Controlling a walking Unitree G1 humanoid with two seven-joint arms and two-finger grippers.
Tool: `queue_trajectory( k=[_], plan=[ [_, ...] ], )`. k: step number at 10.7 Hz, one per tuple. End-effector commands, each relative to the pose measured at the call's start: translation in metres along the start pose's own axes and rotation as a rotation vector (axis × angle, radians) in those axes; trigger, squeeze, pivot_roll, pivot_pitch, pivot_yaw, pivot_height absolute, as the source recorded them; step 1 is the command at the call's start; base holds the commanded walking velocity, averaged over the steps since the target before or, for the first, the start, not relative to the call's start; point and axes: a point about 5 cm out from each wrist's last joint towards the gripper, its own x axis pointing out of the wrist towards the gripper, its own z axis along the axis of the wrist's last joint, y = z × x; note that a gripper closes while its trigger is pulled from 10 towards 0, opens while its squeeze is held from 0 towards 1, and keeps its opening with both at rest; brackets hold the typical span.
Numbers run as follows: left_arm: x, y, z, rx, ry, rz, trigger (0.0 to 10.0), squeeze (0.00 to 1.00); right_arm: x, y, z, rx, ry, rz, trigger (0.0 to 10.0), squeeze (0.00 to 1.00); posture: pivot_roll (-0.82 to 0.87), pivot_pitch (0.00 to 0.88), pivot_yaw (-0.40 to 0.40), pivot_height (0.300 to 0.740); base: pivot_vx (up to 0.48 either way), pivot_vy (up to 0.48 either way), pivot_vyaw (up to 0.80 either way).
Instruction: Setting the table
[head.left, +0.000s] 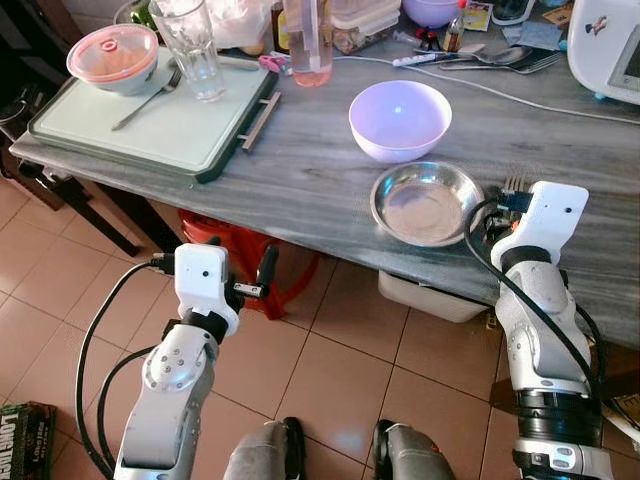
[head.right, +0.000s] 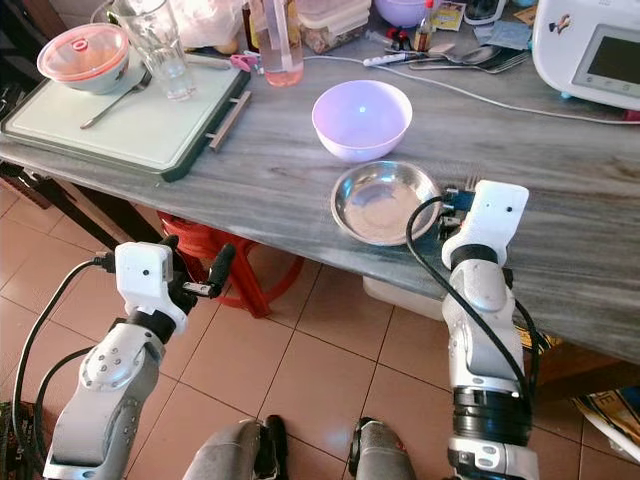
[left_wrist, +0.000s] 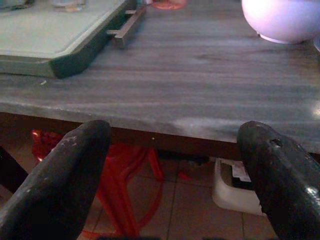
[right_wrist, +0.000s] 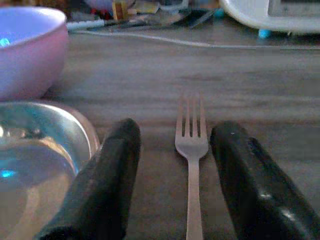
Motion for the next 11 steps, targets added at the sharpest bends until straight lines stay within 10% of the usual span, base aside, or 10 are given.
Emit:
queue_trajectory(
  k=[1,4,5,6,11],
  plan=[
    [-0.002,0.005,-0.002,0.012,0.008,0.022,10.0,0.0,-0.003,0.002,0.008,-0.02,-0.05,0.006,10.0,1.0,0.05,0.155,0.103,0.74,0.0,0.0,0.0],
    [0.002,0.005,-0.002,0.0,0.003,0.027,10.0,0.0,-0.011,0.005,0.008,-0.044,-0.076,0.003,10.0,1.0,0.04,0.113,0.086,0.74,0.0,0.0,0.0],
    [0.005,0.003,0.0,-0.006,-0.005,0.027,10.0,0.0,-0.016,0.011,0.01,-0.063,-0.098,0.03,10.0,0.69,0.04,0.116,0.082,0.74,0.0,0.0,0.0],
    [0.005,0.002,0.0,-0.012,-0.008,0.027,10.0,0.0,-0.019,0.017,0.012,-0.071,-0.11,0.055,10.0,0.0,0.04,0.111,0.08,0.74,0.0,0.0,0.0],
    [0.006,0.0,-0.001,-0.018,-0.009,0.035,10.0,0.0,-0.023,0.017,0.002,-0.053,-0.052,0.043,10.0,0.0,0.03,0.114,0.074,0.74,-0.1,0.0,0.0]
  ],
)
